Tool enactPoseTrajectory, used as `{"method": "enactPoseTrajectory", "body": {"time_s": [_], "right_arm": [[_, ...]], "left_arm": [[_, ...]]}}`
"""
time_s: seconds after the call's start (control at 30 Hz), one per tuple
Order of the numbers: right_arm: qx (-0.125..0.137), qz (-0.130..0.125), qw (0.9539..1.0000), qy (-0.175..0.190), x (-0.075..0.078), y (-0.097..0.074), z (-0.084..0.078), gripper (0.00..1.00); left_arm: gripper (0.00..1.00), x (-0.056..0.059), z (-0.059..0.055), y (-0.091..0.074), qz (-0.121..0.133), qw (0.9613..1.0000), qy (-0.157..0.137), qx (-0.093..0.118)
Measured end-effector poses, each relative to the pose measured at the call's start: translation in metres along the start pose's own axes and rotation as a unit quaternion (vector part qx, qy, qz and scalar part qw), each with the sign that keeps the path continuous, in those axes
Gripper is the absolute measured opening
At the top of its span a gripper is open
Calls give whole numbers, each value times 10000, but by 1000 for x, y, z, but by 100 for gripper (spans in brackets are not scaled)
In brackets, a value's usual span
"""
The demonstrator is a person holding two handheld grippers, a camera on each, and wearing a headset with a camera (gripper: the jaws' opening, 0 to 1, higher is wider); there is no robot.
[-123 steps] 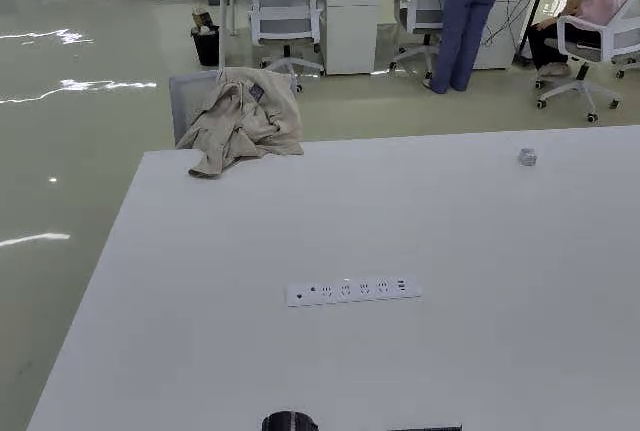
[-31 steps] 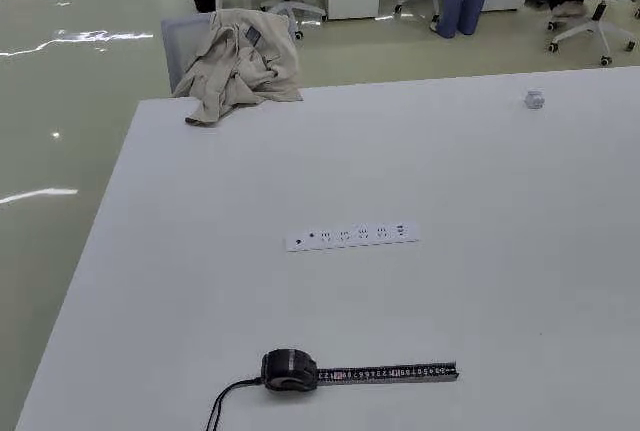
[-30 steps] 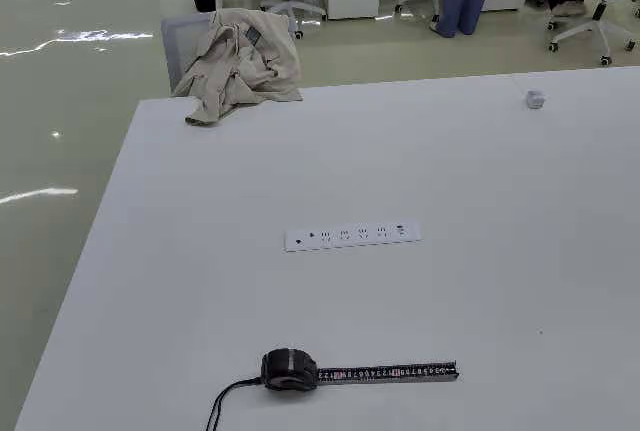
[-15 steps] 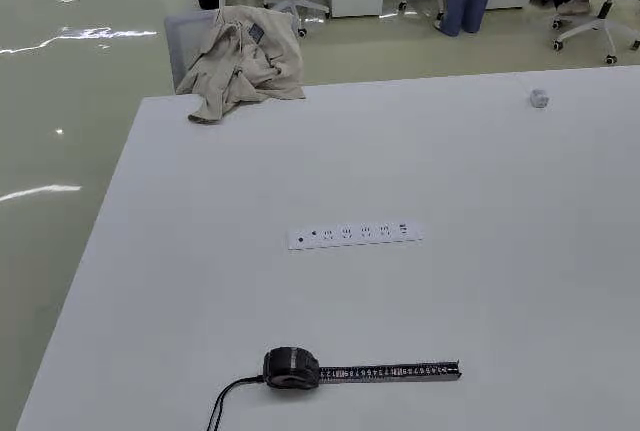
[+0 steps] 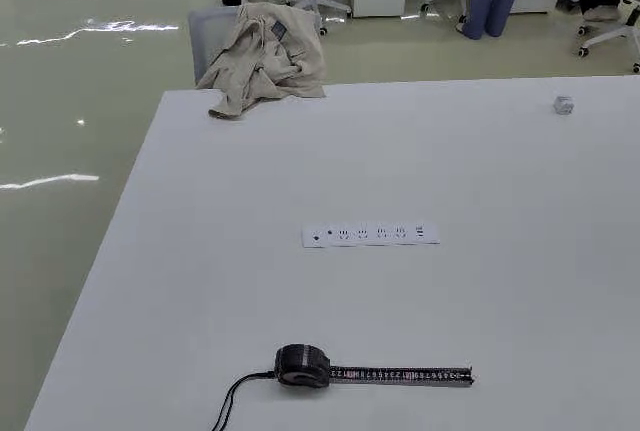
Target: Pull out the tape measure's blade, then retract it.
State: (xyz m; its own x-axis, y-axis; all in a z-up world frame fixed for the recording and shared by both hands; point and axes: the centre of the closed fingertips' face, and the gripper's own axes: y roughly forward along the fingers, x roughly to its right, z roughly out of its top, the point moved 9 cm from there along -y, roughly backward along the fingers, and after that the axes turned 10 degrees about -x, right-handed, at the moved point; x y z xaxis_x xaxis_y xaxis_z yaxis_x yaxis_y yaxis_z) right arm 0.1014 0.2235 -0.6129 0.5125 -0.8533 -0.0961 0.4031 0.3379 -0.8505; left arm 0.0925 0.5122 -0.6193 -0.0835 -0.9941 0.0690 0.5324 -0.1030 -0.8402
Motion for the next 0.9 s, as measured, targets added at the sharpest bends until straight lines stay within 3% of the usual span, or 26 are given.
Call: {"method": "enactPoseTrajectory", "body": {"time_s": [0.43,0.9], "right_arm": [[-38,-11,9998,-212,8,14,2,92],[-67,-72,9993,-369,22,26,2,91]], "left_arm": [[98,3,10,19,103,9999,-81,58],[97,9,17,46,41,9996,-272,32]]}}
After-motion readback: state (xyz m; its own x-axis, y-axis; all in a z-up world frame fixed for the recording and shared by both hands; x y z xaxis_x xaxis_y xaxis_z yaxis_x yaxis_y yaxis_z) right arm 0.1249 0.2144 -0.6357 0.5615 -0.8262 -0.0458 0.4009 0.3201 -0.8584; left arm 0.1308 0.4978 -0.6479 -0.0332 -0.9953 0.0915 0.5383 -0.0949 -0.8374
